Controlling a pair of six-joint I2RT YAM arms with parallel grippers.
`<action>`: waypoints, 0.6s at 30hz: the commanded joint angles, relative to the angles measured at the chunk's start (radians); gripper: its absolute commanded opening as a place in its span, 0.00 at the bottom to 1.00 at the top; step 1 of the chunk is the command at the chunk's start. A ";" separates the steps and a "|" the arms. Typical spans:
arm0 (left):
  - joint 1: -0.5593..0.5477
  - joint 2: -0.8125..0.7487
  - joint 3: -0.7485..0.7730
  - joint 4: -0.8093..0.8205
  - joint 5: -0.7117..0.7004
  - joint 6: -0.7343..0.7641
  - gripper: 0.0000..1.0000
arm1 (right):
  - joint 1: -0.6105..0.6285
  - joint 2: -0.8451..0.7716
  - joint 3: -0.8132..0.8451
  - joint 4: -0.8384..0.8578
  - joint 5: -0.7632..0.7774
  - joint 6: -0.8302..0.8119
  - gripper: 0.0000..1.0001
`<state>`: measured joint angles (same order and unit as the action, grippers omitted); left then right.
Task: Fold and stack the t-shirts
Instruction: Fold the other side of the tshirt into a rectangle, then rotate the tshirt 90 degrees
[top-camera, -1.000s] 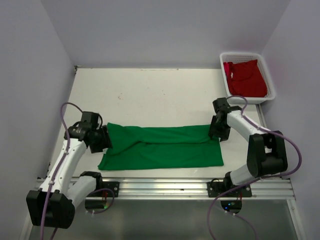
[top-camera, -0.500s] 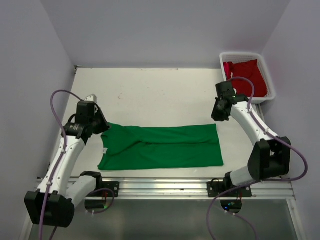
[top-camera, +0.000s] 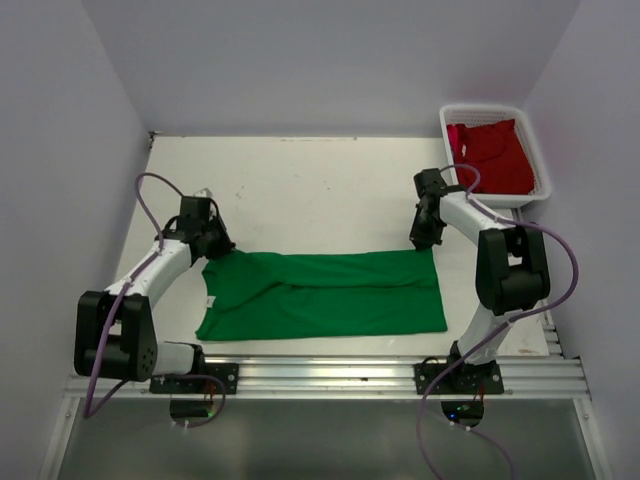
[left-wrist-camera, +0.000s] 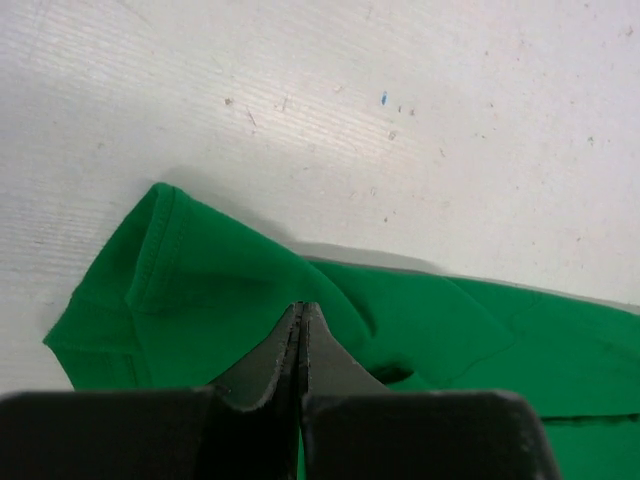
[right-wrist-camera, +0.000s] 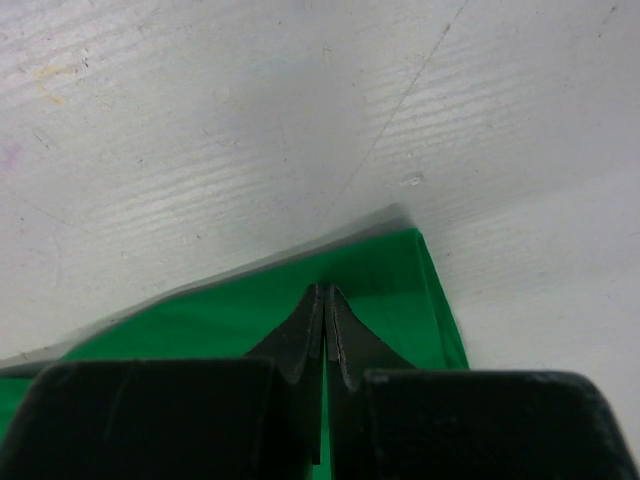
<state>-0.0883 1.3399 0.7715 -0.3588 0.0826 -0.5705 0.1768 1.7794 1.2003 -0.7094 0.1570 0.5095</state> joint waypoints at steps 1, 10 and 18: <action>-0.005 0.042 0.014 0.041 -0.047 -0.034 0.00 | 0.003 0.017 0.021 0.036 -0.010 0.018 0.00; -0.019 0.076 -0.044 -0.017 -0.046 -0.060 0.00 | 0.003 0.084 0.054 0.025 -0.013 0.026 0.00; -0.018 0.231 -0.058 0.014 -0.108 -0.084 0.00 | 0.003 0.121 0.045 0.030 -0.008 0.029 0.00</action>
<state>-0.1005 1.5028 0.7376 -0.3561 0.0380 -0.6357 0.1768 1.8694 1.2274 -0.6914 0.1543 0.5217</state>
